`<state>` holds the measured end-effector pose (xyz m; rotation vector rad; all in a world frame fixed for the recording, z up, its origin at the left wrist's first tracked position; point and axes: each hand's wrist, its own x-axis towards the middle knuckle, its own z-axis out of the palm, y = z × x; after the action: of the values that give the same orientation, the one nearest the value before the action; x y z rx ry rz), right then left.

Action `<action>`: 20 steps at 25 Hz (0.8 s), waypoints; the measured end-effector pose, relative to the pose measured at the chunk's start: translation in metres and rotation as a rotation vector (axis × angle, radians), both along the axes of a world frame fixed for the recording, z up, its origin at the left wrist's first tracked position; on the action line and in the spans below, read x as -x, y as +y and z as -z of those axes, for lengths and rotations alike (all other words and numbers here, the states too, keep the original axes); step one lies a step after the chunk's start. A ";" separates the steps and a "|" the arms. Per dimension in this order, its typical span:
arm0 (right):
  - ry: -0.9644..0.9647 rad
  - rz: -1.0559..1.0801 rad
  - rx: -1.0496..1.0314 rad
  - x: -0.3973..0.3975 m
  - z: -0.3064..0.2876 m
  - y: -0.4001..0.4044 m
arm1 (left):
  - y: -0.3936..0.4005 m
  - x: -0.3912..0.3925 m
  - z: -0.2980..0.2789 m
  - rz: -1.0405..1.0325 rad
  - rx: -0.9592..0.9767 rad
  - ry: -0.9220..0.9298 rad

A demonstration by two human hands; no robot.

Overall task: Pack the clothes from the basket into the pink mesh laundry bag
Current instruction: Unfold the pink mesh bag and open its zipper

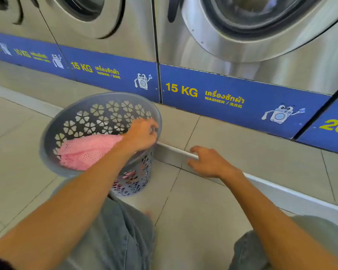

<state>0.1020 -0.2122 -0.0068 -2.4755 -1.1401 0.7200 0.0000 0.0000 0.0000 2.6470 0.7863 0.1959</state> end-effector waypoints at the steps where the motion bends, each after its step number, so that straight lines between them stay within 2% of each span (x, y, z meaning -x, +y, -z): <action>1: 0.004 -0.016 -0.048 0.005 0.000 0.014 | 0.015 0.010 0.002 -0.093 0.002 0.150; 4: 0.004 -0.029 -0.142 0.025 -0.013 0.042 | 0.049 0.040 0.017 -0.296 0.048 0.613; 6: 0.018 -0.045 -0.172 0.039 -0.014 0.052 | 0.061 0.065 0.040 -0.352 0.063 0.754; 7: 0.016 -0.062 -0.173 0.044 -0.012 0.053 | 0.065 0.074 0.050 -0.369 0.068 0.760; 11: 0.004 -0.106 -0.168 0.052 -0.010 0.057 | 0.068 0.085 0.066 -0.438 0.085 0.608; 14: 0.001 -0.125 -0.183 0.056 -0.013 0.056 | 0.070 0.083 0.063 -0.426 0.045 0.577; 16: 0.005 -0.114 -0.175 0.055 -0.013 0.050 | 0.067 0.080 0.055 -0.465 0.031 0.490; 18: 0.018 -0.080 -0.173 0.050 -0.018 0.043 | 0.061 0.074 0.032 -0.502 -0.002 0.234; 20: 0.037 -0.031 -0.206 0.043 -0.024 0.039 | 0.049 0.066 -0.001 -0.457 -0.023 -0.173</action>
<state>0.0586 -0.1727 0.0169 -2.2694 -1.1786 0.6211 -0.0660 0.0491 0.0006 2.3896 1.3203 0.5463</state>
